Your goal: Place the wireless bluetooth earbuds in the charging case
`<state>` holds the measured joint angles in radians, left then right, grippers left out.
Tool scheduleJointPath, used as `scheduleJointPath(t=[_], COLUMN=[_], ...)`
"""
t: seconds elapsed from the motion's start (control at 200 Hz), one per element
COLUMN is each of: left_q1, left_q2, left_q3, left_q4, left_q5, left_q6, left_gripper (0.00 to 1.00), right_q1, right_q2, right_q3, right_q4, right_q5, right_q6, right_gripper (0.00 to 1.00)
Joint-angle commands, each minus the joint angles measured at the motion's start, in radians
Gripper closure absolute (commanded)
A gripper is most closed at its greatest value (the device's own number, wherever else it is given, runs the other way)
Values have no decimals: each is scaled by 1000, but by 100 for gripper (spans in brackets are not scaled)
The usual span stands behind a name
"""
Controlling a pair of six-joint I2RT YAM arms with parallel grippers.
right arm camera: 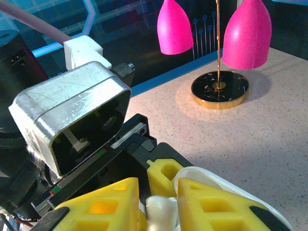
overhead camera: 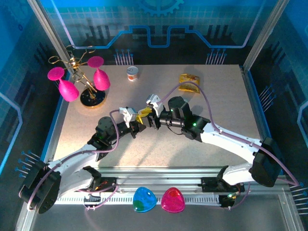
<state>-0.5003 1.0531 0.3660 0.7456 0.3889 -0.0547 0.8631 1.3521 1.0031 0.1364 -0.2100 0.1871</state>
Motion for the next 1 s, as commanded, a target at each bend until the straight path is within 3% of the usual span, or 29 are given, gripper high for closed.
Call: scheduleJointPath(t=[0.0, 0.23, 0.555, 0.785, 0.996], left_q1=[-4, -2, -3, -3, -3], left_q2=[-19, -19, -13, -17, -25], left_q3=[42, 37, 24, 27, 29], left_q4=[59, 60, 62, 70, 70], left_q5=[-21, -19, -16, 4, 19], left_q6=[-14, -13, 6, 3, -3], left_gripper=[76, 76, 76, 76, 76], right_q1=[-2, -31, -32, -32, -32], right_q2=[-2, -45, -119, -89, -32], right_q3=[-10, -3, 9, 41, 61], right_q4=[-39, -64, -49, -171, -192], right_q5=[8, 64, 43, 157, 181], right_q6=[24, 60, 63, 16, 42], right_gripper=[76, 68, 46, 15, 11])
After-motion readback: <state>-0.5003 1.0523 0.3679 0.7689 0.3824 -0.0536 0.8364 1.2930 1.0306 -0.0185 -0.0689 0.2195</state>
